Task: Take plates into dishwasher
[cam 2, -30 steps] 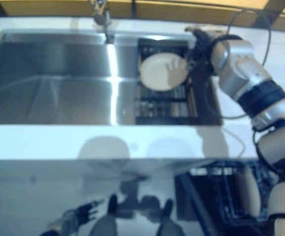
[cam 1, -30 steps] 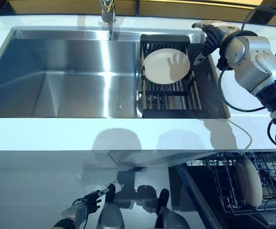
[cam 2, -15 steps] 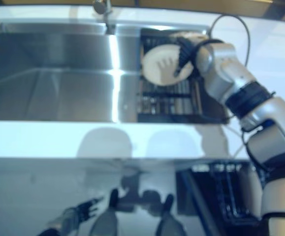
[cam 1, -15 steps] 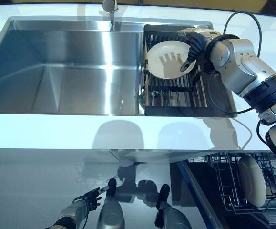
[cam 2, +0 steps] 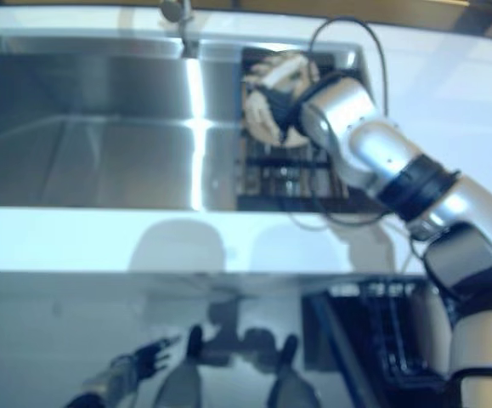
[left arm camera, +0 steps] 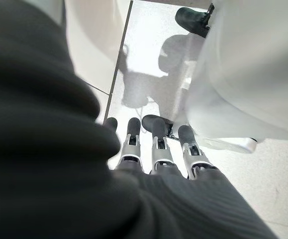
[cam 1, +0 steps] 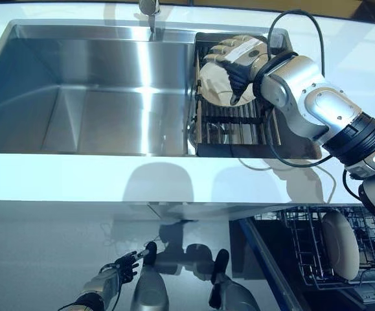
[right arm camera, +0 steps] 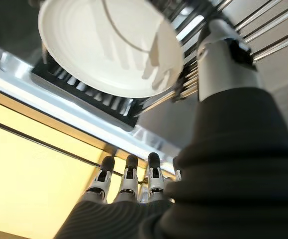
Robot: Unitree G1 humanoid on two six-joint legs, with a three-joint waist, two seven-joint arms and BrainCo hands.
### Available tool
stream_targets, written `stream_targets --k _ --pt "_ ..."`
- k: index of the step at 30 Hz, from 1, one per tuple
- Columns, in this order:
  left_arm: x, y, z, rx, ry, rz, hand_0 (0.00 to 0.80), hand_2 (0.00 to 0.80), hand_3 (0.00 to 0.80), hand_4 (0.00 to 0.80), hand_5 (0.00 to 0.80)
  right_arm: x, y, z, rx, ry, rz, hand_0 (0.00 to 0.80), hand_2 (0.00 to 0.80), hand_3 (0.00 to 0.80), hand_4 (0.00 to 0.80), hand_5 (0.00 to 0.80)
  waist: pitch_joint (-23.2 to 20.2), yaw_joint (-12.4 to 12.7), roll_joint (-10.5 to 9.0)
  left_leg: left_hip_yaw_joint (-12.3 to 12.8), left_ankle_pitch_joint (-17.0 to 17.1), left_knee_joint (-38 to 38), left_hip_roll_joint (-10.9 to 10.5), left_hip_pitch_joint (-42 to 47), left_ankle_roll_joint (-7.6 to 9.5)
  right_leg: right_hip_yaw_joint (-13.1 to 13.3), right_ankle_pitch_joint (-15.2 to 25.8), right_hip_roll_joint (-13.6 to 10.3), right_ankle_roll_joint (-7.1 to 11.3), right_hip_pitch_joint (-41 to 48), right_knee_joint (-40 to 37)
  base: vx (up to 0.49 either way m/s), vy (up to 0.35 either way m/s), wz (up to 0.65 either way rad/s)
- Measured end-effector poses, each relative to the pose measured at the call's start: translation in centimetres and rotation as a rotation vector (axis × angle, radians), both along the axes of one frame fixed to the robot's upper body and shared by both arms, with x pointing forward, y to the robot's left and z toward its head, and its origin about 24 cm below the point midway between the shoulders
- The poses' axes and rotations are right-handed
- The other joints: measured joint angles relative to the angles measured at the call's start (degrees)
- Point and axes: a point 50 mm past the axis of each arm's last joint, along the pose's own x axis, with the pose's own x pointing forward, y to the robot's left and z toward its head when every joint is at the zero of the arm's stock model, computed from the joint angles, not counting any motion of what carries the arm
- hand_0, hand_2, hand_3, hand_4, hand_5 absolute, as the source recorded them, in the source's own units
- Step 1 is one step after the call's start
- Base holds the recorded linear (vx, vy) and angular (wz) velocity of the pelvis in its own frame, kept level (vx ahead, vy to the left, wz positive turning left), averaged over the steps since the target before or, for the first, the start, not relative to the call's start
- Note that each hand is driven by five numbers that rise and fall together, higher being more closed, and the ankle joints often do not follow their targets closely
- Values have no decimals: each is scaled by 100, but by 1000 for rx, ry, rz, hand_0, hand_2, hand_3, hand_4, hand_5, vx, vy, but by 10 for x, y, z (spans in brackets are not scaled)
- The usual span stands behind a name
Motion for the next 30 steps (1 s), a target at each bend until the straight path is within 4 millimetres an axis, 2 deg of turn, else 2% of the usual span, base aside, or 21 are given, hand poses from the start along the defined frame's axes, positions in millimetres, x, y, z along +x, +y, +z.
stream_targets --k 9,23,30 --pt "0 0 0 2 0 2 0 0 0 0 0 1 -4 -26 -65 85 -12 0 0 0 0 0 19 -11 -34 8 0 -3 1 0 0 5 0 0 0 -6 0 0 0 0" --pt "0 0 0 -3 -4 8 0 0 0 0 0 4 -9 -47 -113 118 -37 0 0 0 0 0 24 -15 -26 41 -1 -17 2 -7 0 23 -1 -1 1 -36 -1 0 0 0" --pt "1 -1 0 -21 -10 28 0 0 0 0 0 14 -24 -49 -111 123 -123 0 0 0 0 0 67 -1 -2 44 2 -9 3 -105 0 22 1 -1 0 -128 0 0 0 0"
